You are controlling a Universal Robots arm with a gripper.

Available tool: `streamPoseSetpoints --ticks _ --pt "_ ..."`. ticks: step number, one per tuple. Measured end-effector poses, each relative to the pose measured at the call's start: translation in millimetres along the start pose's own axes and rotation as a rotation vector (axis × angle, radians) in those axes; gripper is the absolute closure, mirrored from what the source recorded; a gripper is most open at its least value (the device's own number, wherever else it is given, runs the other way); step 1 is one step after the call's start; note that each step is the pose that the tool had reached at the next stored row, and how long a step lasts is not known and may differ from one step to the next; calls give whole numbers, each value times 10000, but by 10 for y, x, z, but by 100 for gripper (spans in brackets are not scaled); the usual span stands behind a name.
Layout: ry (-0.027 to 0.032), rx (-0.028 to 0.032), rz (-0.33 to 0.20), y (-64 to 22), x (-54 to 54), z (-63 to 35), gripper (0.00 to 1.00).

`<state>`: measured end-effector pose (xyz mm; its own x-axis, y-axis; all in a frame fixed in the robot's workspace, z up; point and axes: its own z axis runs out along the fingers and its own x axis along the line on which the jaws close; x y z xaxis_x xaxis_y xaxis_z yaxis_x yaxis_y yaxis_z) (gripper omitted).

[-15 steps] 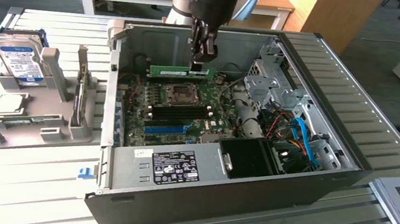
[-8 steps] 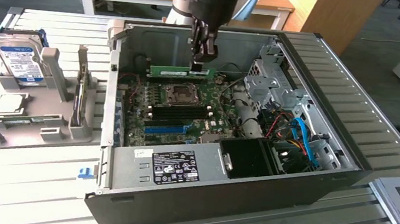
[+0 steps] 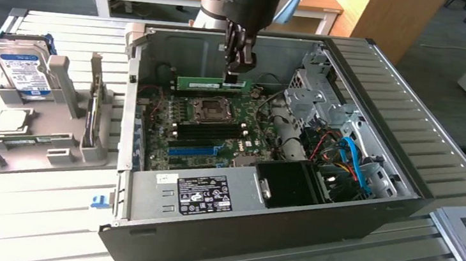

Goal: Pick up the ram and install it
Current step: 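Pick up the ram and move it above insertion slot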

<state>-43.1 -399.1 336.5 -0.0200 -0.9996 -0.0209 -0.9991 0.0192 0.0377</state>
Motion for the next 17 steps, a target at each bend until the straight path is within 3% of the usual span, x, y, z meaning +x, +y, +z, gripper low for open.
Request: streamPoseSetpoints --ticks 17 --pt "2 -1 -25 -4 0 14 89"
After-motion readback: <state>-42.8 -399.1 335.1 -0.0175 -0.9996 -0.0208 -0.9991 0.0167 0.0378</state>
